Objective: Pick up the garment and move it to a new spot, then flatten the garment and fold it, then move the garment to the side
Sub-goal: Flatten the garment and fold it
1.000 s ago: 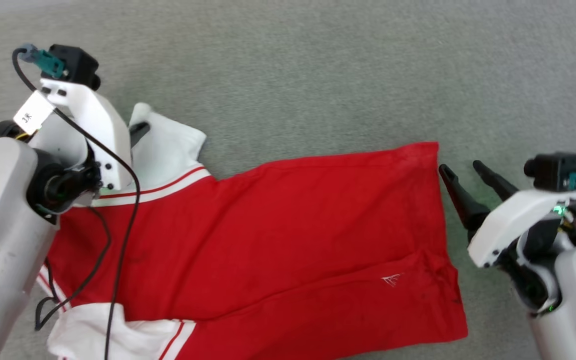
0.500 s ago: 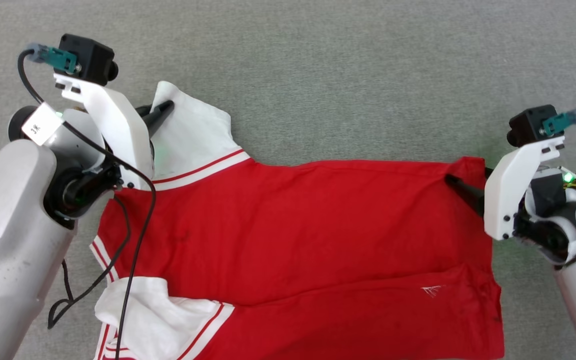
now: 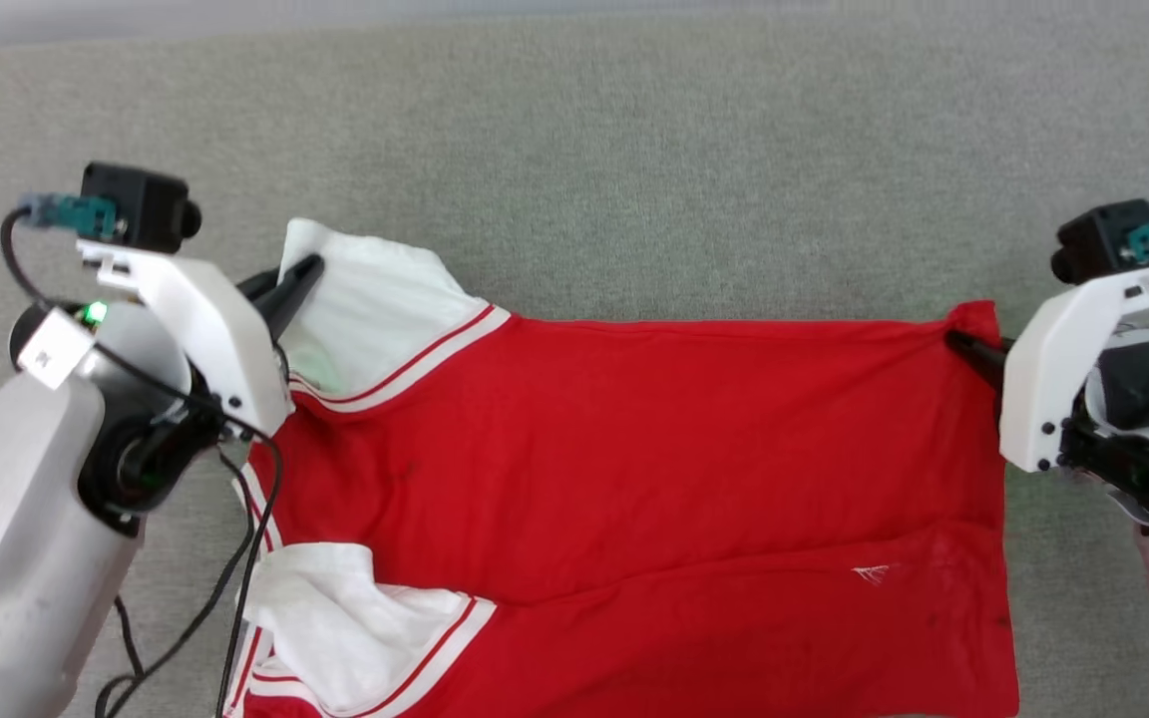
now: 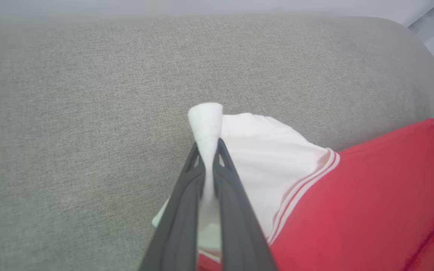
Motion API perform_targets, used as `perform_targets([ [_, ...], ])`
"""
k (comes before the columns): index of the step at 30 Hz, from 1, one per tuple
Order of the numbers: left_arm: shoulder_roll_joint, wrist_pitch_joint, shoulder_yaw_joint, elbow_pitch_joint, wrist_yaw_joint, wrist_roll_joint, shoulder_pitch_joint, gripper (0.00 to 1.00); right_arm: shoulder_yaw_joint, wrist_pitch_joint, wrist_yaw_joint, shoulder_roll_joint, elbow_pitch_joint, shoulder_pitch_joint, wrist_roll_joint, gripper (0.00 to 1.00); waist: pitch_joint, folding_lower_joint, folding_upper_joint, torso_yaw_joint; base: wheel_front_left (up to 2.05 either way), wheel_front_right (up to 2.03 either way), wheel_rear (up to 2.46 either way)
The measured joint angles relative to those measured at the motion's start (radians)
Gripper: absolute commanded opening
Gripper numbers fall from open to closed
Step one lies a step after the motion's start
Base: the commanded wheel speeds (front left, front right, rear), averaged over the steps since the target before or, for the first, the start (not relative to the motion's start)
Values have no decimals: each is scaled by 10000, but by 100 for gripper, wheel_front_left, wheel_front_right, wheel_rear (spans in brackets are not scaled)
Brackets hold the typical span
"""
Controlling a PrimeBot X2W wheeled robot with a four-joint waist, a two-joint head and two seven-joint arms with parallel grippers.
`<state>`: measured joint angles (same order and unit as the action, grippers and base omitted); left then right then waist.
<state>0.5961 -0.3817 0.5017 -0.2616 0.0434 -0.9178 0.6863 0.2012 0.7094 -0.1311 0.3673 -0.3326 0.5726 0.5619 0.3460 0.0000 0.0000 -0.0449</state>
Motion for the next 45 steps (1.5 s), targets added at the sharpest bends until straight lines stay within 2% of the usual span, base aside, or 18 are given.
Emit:
perform_targets([
  [6,286,541,-288,681,-489,-188,-1428,0,-771,-151,-2,-38,1007,-1167,-272,0,-702,0,1,102,0,0,0],
  [12,523,704,-234,1509,-1256,-311,-3391,0,-1298,-140,0,-583,1816,-2871,-606,0,-1437,-1,1,224,0,0,0],
  [19,297,1055,-128,2084,-1998,-700,-5511,0,-1664,-380,0,-1104,2102,-4492,-700,0,-2022,-1,0,322,0,0,0],
  [20,238,1133,-109,2127,-2063,-761,-5732,0,-1693,-447,0,-1181,2102,-4676,-698,24,-2062,-1,0,320,0,0,0],
  [21,182,1137,-46,2157,-2107,-807,-5889,0,-1728,-568,0,-1254,2088,-4855,-706,73,-2087,-2,0,321,0,0,0],
  [22,102,1156,29,2157,-2127,-809,-6016,0,-1766,-625,0,-1329,2054,-5035,-706,100,-2107,-1,1,325,0,0,0],
  [23,-19,1221,79,2132,-2165,-811,-6120,9,-1797,-704,0,-1415,2011,-5219,-704,100,-2123,-1,0,331,0,0,0],
  [24,-138,1266,113,2092,-2167,-848,-6194,44,-1814,-794,0,-1509,1990,-5388,-706,100,-2133,-1,1,337,0,0,0],
  [25,-245,1325,146,2038,-2165,-903,-6240,98,-1824,-953,0,-1590,1992,-5540,-717,100,-2134,-1,0,341,0,0,0],
  [29,-537,1730,207,1781,-2134,-842,-6269,100,-2171,-1937,-2,-2056,2169,-5959,-863,100,-2168,-1,0,349,0,0,0],
  [35,-677,3172,-38,1812,-2226,-54,-6122,100,-2759,-3338,2,-2523,3035,-6331,-1202,100,-2417,-2,1,302,0,0,0],
  [39,-719,4080,-128,2138,-2522,706,-5826,100,-3074,-3373,2,-2610,3384,-6386,-1411,100,-2587,-1,0,254,0,0,0],
  [45,-888,5465,-299,2685,-2991,1634,-5534,100,-3591,-2777,2,-2483,3837,-6313,-1808,100,-2713,-1,0,285,0,0,0],
])
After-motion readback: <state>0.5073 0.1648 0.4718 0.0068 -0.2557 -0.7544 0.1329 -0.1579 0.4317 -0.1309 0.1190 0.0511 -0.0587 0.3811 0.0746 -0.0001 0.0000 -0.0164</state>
